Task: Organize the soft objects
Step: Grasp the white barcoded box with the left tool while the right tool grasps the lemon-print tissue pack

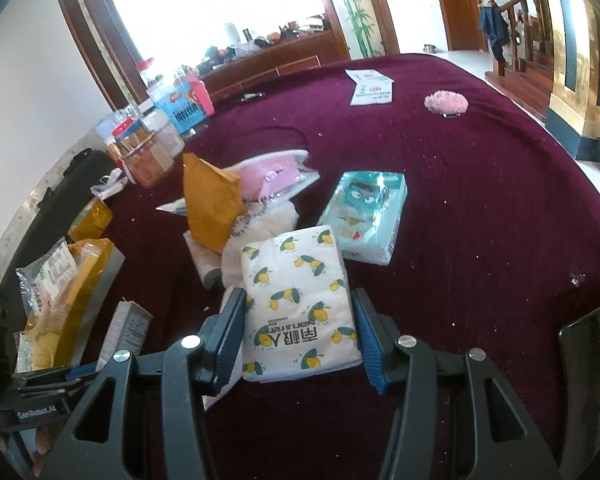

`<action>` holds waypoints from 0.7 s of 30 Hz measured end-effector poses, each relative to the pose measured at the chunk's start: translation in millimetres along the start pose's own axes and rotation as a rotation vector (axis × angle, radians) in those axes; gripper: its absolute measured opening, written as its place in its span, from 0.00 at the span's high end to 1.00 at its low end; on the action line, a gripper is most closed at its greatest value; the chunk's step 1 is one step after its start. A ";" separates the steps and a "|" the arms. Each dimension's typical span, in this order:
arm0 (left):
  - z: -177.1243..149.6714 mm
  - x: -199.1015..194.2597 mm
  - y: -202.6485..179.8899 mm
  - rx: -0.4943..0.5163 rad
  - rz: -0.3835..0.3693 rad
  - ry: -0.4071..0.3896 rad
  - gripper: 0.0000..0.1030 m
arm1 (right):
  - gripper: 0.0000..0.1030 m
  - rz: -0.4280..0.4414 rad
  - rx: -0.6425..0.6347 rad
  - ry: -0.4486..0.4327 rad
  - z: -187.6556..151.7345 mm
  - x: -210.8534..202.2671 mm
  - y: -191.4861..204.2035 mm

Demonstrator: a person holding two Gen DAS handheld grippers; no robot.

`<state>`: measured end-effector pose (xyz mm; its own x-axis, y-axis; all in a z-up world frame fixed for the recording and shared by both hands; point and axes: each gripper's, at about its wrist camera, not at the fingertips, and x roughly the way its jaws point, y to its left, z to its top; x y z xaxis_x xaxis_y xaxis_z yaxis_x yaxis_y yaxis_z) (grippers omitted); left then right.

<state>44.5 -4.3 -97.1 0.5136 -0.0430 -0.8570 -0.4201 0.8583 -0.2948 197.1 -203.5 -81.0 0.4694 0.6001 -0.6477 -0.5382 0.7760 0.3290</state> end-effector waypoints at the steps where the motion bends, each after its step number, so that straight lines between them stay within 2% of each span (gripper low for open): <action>1: 0.0 1.9 -5.7 0.019 0.014 -0.007 0.66 | 0.51 0.005 -0.002 -0.005 0.2 -1.3 0.6; 2: -0.8 3.4 -11.4 0.041 0.028 -0.018 0.64 | 0.51 0.009 -0.004 -0.008 0.0 -1.9 1.3; 4: 0.2 8.3 -22.5 0.073 0.027 -0.030 0.47 | 0.51 0.009 -0.009 -0.007 -0.1 -1.9 2.4; 5: 0.1 9.5 -26.3 0.086 0.009 -0.035 0.42 | 0.51 0.006 -0.010 -0.006 0.0 -1.6 2.5; 6: -0.1 10.4 -27.5 0.095 -0.005 -0.040 0.38 | 0.51 0.008 -0.009 -0.007 0.1 -1.6 2.2; 8: 2.3 11.0 -24.5 0.073 -0.024 -0.045 0.39 | 0.51 0.011 -0.004 -0.010 0.1 -2.7 1.4; 9: 3.4 10.6 -22.6 0.062 -0.026 -0.044 0.45 | 0.51 0.009 -0.003 -0.010 0.0 -2.8 1.2; 10: 5.0 10.6 -20.3 0.053 -0.012 -0.044 0.59 | 0.51 0.007 -0.003 -0.009 -0.2 -2.5 1.3; 11: 5.7 10.1 -17.9 0.047 0.011 -0.046 0.68 | 0.51 0.005 -0.002 -0.007 -0.4 -2.2 1.2; 15: 9.6 7.9 -5.3 0.013 -0.024 -0.032 0.71 | 0.51 0.003 -0.001 -0.005 -0.3 -1.6 0.8; 17: 8.4 0.5 -3.2 0.008 -0.014 -0.058 0.71 | 0.51 0.003 0.003 -0.005 -0.8 -1.7 -0.2; 21: 0.0 -34.0 -6.4 0.014 -0.068 -0.104 0.71 | 0.51 0.021 -0.003 -0.025 -1.3 -5.1 0.5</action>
<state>29.7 -8.3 -66.1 0.6154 -0.0490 -0.7867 -0.3713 0.8624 -0.3441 193.5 -206.4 -78.5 0.4751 0.6213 -0.6232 -0.5504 0.7624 0.3404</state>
